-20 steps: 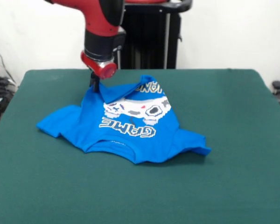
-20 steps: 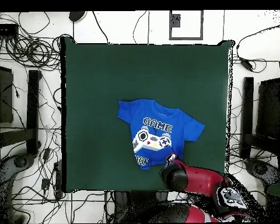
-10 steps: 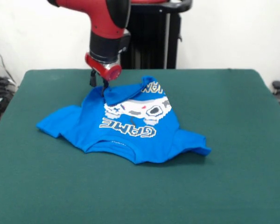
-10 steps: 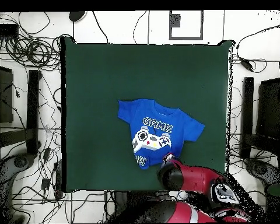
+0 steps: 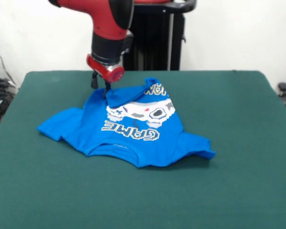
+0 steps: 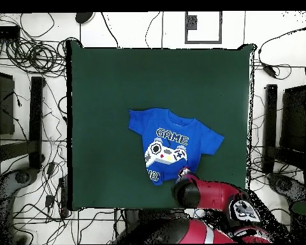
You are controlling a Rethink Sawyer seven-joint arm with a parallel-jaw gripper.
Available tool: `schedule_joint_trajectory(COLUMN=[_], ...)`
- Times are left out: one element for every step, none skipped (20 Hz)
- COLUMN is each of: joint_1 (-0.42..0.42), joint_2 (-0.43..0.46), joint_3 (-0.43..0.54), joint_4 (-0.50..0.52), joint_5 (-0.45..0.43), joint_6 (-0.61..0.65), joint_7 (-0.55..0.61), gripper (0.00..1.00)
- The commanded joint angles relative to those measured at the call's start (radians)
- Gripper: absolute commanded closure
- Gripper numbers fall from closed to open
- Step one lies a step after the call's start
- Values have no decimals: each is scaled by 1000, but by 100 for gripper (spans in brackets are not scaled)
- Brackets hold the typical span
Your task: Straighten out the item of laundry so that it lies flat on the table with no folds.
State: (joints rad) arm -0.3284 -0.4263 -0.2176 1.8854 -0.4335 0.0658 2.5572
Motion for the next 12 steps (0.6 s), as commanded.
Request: schedule_joint_trajectory(joint_1=[10,9,19,29,34,41,39,43,46,47,52,57], joint_2=[74,55,33,6,-19,-45,-69,-88,-104,-110,-110,-108], joint_3=[129,130,124,117,117,115,122,124,128,133,135,134], joint_4=[-106,-95,-85,-78,-71,-66,-65,-67,-69,-77,-86,-96], joint_5=[-3,3,10,18,25,31,40,49,55,62,67,71], joint_6=[18,29,47,72,97,121,156,184,209,233,247,261], joint_7=[-6,-4,-2,-2,-5,-8,-17,-21,-25,-29,-26,-21], gripper=[0,0,0,0,0,0,0,0,0,0,0,0])
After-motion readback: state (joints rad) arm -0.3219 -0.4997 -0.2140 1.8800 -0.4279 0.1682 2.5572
